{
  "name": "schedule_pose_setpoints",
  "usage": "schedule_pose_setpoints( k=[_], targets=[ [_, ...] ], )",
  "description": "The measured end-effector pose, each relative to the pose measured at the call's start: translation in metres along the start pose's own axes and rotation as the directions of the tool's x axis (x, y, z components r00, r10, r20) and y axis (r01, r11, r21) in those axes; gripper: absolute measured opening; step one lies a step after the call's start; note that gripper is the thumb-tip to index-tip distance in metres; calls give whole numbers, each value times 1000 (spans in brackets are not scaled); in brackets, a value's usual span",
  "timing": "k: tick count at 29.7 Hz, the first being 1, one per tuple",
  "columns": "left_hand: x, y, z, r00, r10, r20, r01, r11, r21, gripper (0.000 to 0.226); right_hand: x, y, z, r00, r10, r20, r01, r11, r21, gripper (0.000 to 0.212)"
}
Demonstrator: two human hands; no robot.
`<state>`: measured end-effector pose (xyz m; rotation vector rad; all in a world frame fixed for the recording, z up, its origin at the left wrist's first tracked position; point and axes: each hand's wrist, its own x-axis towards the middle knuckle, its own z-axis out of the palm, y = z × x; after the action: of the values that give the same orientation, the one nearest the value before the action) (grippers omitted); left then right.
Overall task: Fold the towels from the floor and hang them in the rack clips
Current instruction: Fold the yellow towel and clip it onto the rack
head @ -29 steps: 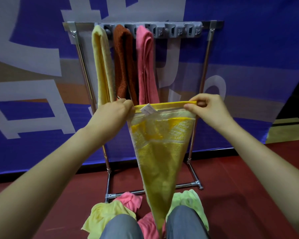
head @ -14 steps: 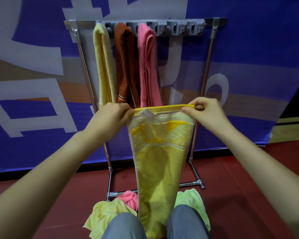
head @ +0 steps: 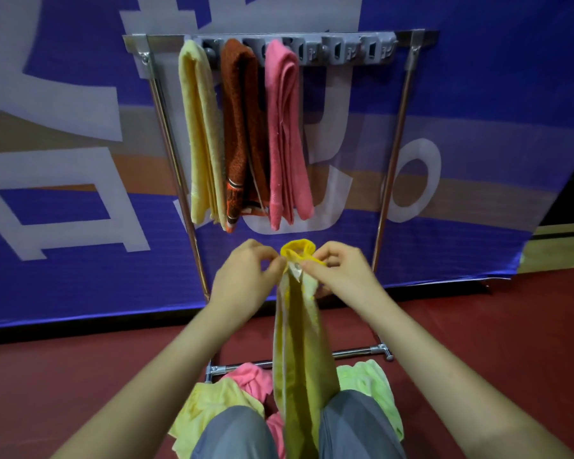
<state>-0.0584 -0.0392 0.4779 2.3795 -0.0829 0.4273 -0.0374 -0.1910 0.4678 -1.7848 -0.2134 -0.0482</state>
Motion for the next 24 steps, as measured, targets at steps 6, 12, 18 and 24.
schedule_pose_setpoints(
  k=[6,12,18,24],
  targets=[
    [-9,-3,15,988,-154,4,150,954,-259,27,-10,15,22,999,29,23,-31,992,125,25],
    [-10,-27,-12,986,-163,-38,157,977,-142,29,-1,25,-17,968,-7,-252,18,999,44,23],
    [-5,-24,-25,998,-57,9,57,994,-97,29,6,18,-27,988,-131,-79,121,985,-126,15],
    [-5,-27,-30,998,8,58,-1,994,-106,24,8,18,-37,993,-90,80,105,972,-212,16]
  ],
)
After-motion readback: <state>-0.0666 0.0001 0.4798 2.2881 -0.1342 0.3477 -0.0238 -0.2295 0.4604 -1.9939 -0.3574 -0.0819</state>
